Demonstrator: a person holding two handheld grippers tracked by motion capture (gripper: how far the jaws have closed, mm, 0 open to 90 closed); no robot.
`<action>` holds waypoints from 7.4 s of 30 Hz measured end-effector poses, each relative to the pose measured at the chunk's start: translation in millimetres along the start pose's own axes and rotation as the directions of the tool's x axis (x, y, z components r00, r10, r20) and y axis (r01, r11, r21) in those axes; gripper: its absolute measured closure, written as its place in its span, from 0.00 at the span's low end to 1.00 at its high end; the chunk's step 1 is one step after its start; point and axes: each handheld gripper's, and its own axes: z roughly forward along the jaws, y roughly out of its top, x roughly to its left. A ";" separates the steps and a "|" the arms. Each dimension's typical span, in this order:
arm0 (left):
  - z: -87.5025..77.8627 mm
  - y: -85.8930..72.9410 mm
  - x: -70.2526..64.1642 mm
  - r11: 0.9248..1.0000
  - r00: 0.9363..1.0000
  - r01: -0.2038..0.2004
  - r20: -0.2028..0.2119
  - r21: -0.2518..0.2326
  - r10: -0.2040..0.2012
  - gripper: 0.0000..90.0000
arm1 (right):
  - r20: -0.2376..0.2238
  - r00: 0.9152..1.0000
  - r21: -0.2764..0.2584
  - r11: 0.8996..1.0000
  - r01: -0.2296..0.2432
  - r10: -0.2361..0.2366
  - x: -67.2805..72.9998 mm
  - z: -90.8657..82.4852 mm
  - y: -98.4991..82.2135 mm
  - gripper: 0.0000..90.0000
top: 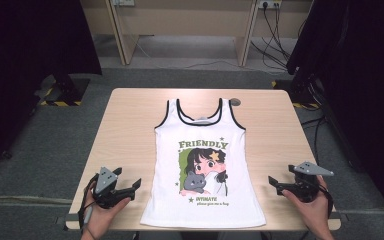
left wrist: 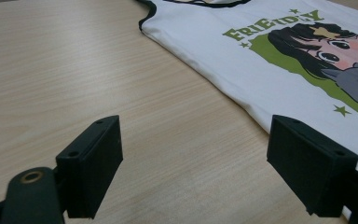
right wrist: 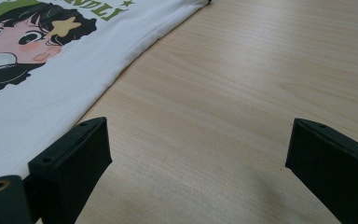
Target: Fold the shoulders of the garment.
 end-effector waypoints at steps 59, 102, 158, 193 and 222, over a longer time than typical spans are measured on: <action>2.2 1.0 2.6 1.000 1.000 0.002 0.002 0.005 -0.002 0.22 | -0.070 0.994 -0.036 0.996 0.075 -0.078 -6.6 41.7 85.4 0.29; 2.2 1.0 2.4 1.000 1.000 0.008 -0.016 0.008 -0.008 0.22 | 0.064 0.998 0.259 0.966 -0.024 0.008 -25.8 272.6 212.0 0.75; 2.6 1.1 -0.9 0.999 0.999 -0.031 -0.008 0.015 0.031 0.23 | -0.308 0.918 -0.013 0.966 0.259 -0.250 93.3 141.6 108.0 0.82; 2.8 1.1 -2.3 0.999 0.999 -0.041 -0.009 0.018 0.041 0.23 | -0.252 0.879 -0.107 0.914 0.391 -0.405 119.6 116.7 140.7 0.94; 2.8 1.1 -3.2 0.998 0.999 -0.049 -0.011 0.028 0.049 0.23 | -0.308 0.911 0.051 0.952 0.303 -0.274 112.1 142.0 109.4 0.74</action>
